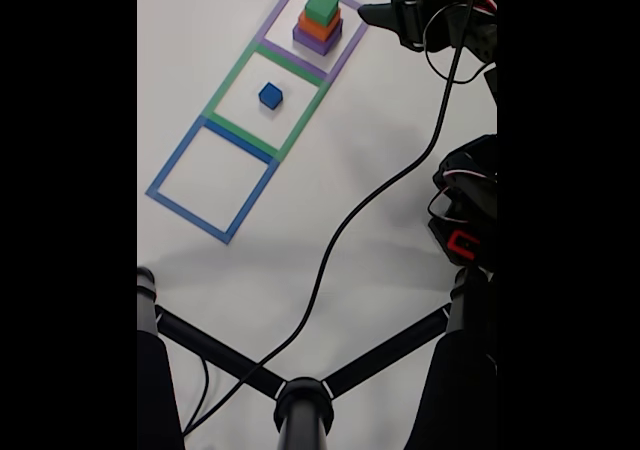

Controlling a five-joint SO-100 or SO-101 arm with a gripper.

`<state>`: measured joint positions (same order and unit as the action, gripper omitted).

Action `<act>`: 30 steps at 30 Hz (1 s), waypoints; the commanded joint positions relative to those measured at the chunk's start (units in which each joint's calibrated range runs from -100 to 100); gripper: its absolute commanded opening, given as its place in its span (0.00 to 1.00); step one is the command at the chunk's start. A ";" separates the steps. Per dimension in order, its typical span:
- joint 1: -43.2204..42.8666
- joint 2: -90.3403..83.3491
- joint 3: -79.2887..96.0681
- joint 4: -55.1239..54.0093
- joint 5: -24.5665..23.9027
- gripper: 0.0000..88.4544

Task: Tower of hanoi

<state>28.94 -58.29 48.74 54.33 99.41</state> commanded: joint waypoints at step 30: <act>-3.51 33.13 30.63 -81.41 0.59 0.35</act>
<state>25.50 -29.17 80.85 -21.83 100.00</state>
